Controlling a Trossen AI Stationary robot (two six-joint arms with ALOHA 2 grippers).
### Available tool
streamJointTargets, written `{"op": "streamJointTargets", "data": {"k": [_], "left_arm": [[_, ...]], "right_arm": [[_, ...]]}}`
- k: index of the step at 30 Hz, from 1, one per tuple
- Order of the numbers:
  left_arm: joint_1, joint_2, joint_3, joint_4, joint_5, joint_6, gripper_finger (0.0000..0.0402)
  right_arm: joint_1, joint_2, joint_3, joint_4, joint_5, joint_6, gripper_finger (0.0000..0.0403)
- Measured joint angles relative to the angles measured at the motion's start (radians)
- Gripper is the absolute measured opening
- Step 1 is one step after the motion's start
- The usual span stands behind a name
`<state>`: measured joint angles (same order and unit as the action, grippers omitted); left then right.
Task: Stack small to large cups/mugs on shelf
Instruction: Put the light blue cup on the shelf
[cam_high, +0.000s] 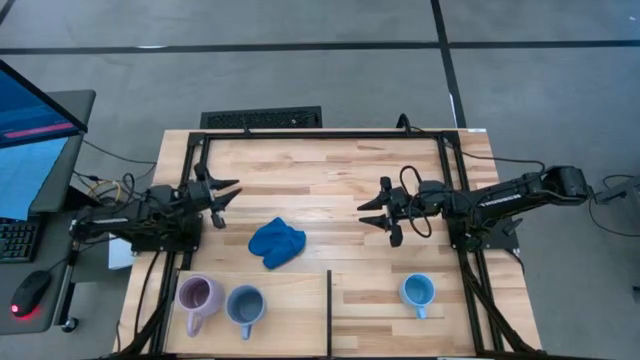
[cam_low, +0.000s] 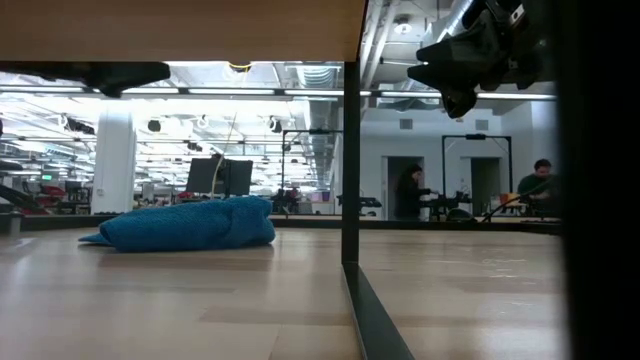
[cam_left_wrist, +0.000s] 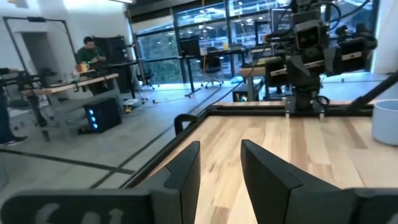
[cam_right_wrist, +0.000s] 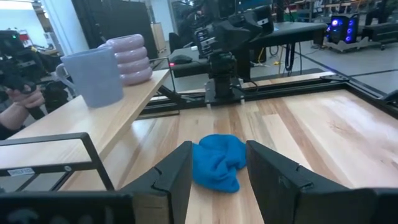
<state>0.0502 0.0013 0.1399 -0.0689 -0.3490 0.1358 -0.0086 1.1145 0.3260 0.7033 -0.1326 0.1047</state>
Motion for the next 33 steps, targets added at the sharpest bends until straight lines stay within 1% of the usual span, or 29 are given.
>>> {"op": "streamJointTargets", "data": {"k": [5, 13, 19, 21, 26, 33], "left_arm": [[0.0, 0.009, 0.0, -0.014, -0.024, -0.001, 0.0108], [0.0, 0.011, 0.0, -0.132, -0.041, -0.02, 0.0108], [0.0, 0.011, 0.0, -0.196, -0.078, -0.026, 0.0108], [0.0, 0.011, 0.0, -0.196, -0.085, -0.013, 0.0108], [0.0, 0.011, 0.0, -0.196, -0.085, -0.052, 0.0108], [0.0, 0.011, 0.0, -0.2, -0.083, -0.123, 0.0108]], "right_arm": [[0.007, 0.0, 0.0, 0.0, 0.003, 0.001, 0.0171], [0.027, 0.0, 0.0, 0.0, 0.003, 0.0, 0.0171], [0.018, 0.0, 0.0, 0.0, 0.003, 0.001, 0.0171], [0.014, 0.0, 0.0, 0.0, 0.003, 0.007, 0.0171], [0.007, 0.0, 0.0, -0.023, 0.004, 0.136, 0.0171], [-0.031, 0.0, 0.0, -0.097, 0.006, 0.123, 0.0171]]}}
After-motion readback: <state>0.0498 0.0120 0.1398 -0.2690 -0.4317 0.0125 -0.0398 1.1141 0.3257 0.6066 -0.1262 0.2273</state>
